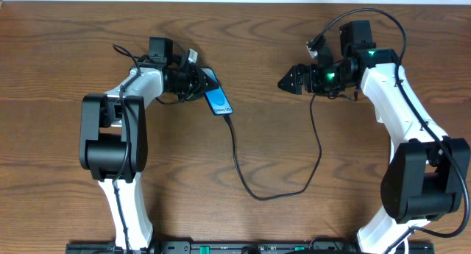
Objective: Plug charger to phone and switch on socket
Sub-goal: 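Lower the phone onto the table with the left gripper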
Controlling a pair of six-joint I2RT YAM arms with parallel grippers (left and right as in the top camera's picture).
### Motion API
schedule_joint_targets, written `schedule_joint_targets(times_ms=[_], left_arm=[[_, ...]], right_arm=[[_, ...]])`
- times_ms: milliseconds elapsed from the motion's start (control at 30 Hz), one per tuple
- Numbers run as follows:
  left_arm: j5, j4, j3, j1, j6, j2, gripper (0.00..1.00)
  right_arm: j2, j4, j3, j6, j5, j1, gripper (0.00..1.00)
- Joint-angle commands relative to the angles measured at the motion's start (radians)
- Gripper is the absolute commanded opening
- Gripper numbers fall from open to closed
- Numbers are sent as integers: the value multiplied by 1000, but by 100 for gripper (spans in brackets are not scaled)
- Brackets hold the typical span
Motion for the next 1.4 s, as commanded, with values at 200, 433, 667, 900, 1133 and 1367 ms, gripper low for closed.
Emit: schedule_joint_targets(times_ms=[200, 433, 667, 900, 1133, 1367], left_arm=[[-138, -79, 12, -1, 10, -2, 29], [-199, -122, 12, -1, 10, -2, 42], [-264, -151, 12, 0, 9, -2, 59], [-384, -235, 12, 0, 10, -2, 63], [-385, -265, 22, 0, 10, -26, 67], [-385, -269, 22, 0, 15, -129, 68]], right_arm=[[-6, -3, 14, -16, 4, 2, 99], [-6, -3, 14, -16, 5, 2, 99], [-6, -6, 14, -16, 16, 2, 99], [-6, -6, 14, -16, 23, 2, 99], [-6, -6, 14, -16, 23, 2, 99], [-6, -6, 14, -17, 23, 2, 99]])
